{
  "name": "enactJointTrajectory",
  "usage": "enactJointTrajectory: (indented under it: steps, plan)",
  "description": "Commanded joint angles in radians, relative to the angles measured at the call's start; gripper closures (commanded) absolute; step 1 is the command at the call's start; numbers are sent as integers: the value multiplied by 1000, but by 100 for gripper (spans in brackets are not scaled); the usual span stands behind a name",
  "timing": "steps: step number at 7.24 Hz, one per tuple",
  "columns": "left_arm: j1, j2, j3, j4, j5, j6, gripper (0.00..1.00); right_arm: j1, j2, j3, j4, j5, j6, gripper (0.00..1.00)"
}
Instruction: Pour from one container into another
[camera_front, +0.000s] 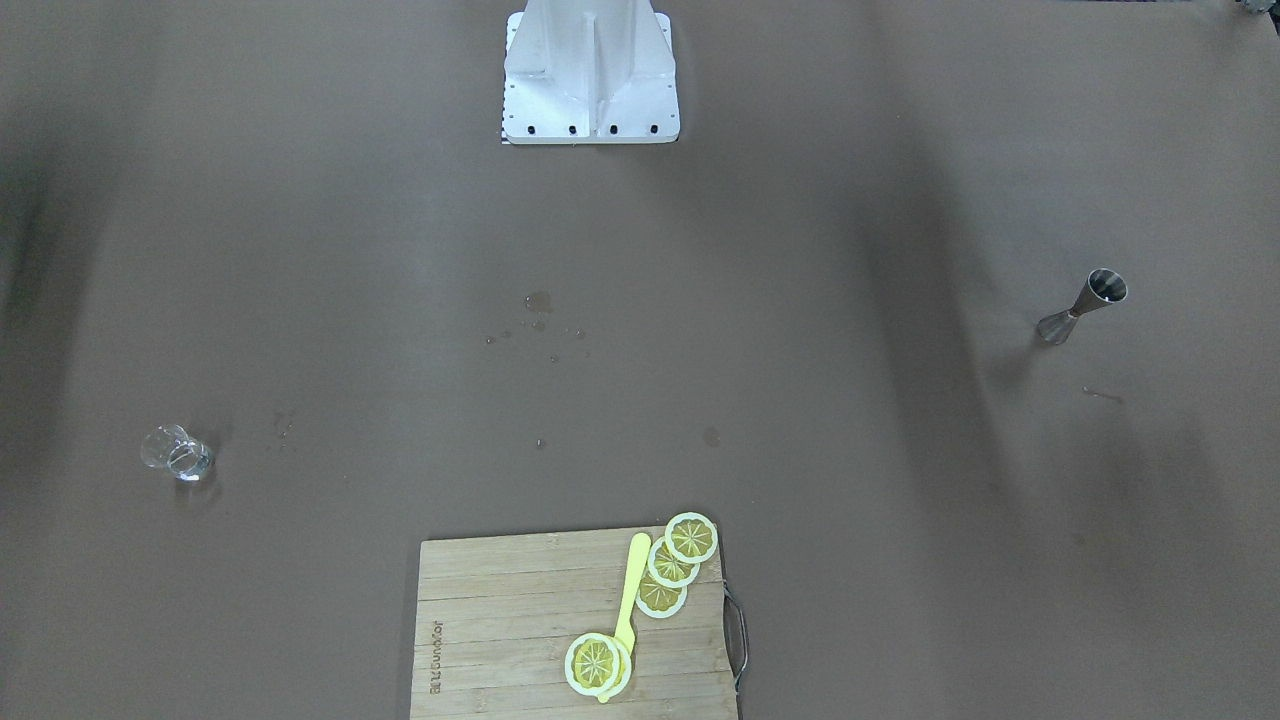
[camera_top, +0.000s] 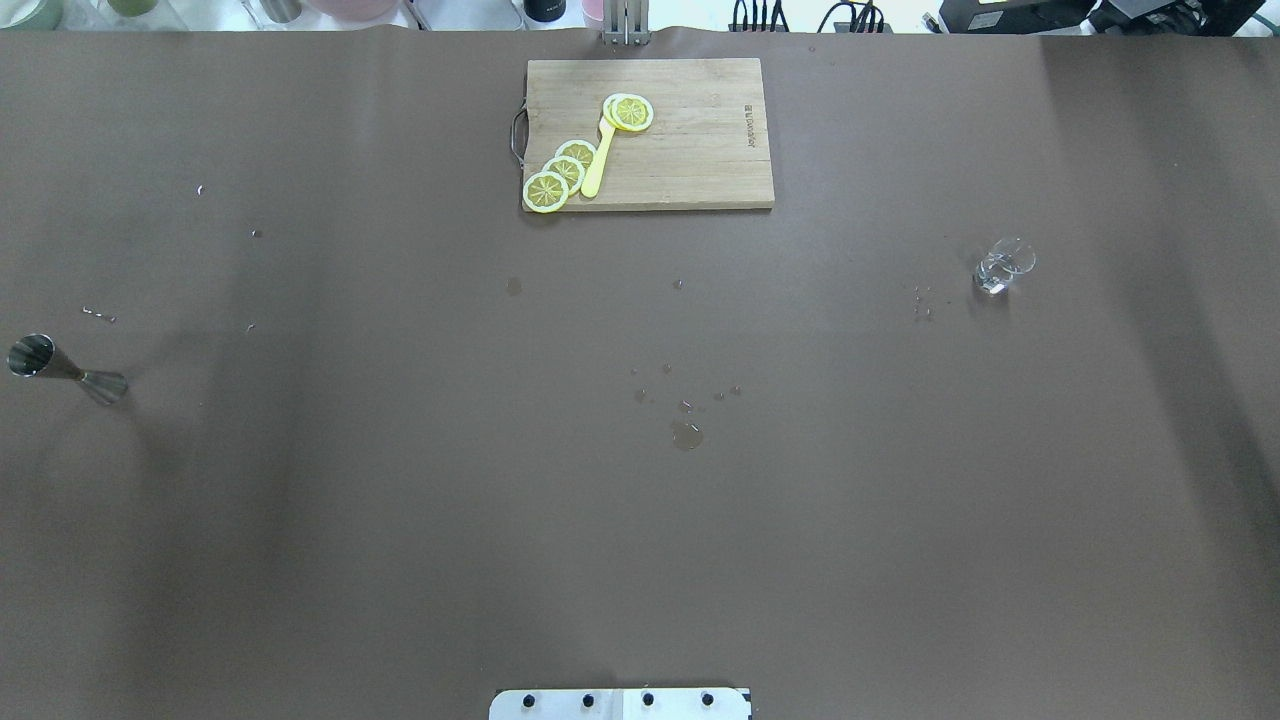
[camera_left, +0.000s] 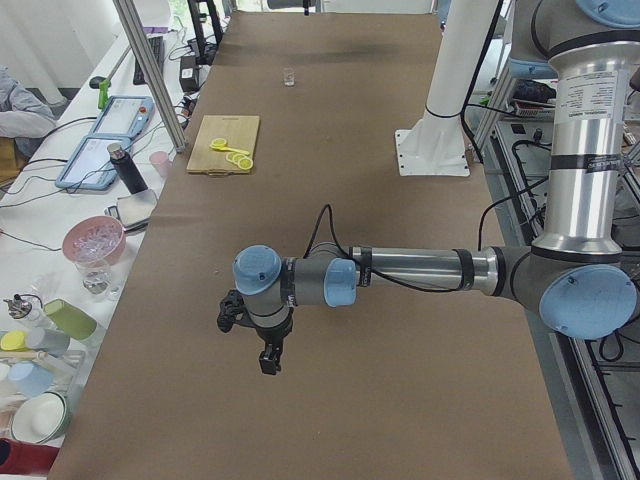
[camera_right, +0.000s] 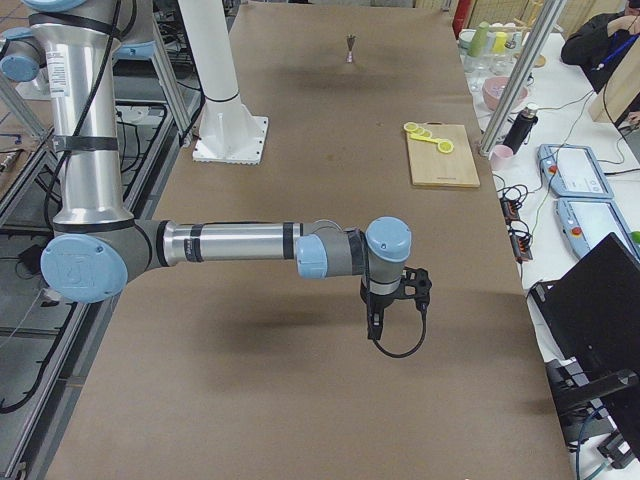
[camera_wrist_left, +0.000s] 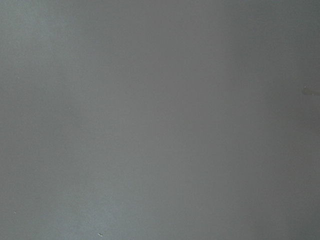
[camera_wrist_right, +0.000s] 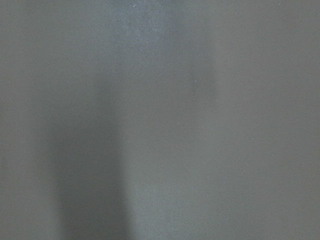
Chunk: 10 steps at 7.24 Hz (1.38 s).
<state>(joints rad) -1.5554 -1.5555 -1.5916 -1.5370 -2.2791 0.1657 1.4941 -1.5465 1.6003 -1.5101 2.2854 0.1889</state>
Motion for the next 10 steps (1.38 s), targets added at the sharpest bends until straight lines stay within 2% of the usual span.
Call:
enactJointTrajectory:
  steps: [1,10]
  plan:
    - [0,0,-1,0,0,0,2,0,-1,0,-1,0,1,0]
    - [0,-3,-31,-5,-17,-8,2,0,0,-3,-1,-1,3,0]
